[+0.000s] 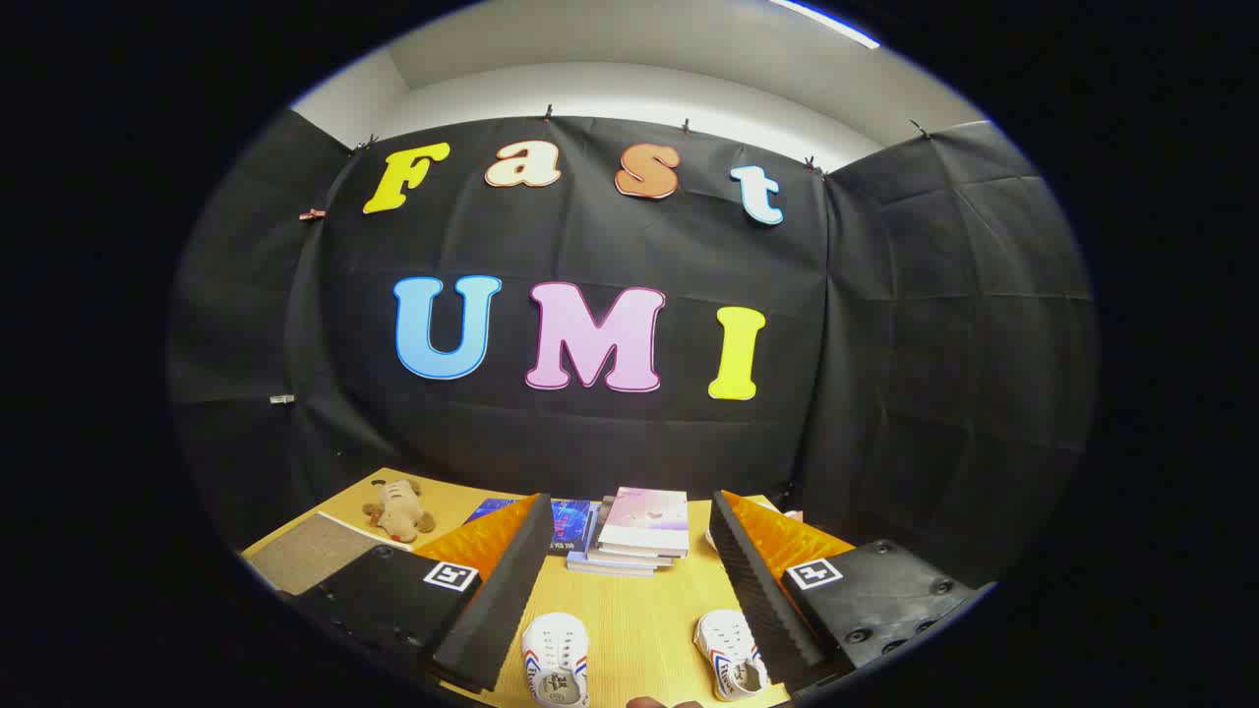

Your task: Open the storage box then place both shoes into the box .Put the left shoe in first, then the right shoe, with the right side of both shoes facing outward in a uniform manner.

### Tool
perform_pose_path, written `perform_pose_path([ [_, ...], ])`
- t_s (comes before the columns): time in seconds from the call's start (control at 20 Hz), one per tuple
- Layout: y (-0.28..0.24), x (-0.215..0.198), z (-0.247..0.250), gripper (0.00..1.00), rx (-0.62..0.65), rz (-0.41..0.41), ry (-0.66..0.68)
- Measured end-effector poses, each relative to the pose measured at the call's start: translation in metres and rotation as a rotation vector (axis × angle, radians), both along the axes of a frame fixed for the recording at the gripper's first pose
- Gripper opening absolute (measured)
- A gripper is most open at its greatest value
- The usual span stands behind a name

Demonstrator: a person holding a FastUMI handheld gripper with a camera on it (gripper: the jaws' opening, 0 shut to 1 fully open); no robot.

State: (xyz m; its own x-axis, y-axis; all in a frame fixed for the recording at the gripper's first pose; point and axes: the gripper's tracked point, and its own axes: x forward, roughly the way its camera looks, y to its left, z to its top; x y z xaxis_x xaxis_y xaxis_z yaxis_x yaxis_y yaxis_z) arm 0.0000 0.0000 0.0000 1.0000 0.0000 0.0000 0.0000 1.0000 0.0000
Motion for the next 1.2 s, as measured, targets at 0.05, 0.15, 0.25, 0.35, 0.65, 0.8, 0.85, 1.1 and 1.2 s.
perform_pose_path([
  [0.05, 0.001, 0.0, -0.001, 0.97, 0.0, -0.001, 0.003],
  [0.15, 0.001, 0.0, -0.003, 0.97, 0.001, -0.006, 0.008],
  [0.25, 0.002, 0.0, -0.004, 0.98, 0.005, -0.012, 0.011],
  [0.35, 0.004, -0.003, -0.004, 0.98, 0.009, -0.016, 0.016],
  [0.65, 0.014, -0.008, -0.009, 0.97, 0.008, -0.018, 0.035],
  [0.8, 0.02, -0.012, -0.011, 0.97, 0.004, -0.016, 0.042],
  [0.85, 0.022, -0.013, -0.011, 0.98, 0.003, -0.014, 0.041],
  [1.1, 0.032, -0.014, -0.025, 0.98, 0.01, 0.0, 0.08],
  [1.2, 0.034, -0.012, -0.038, 0.98, -0.003, 0.01, 0.126],
])
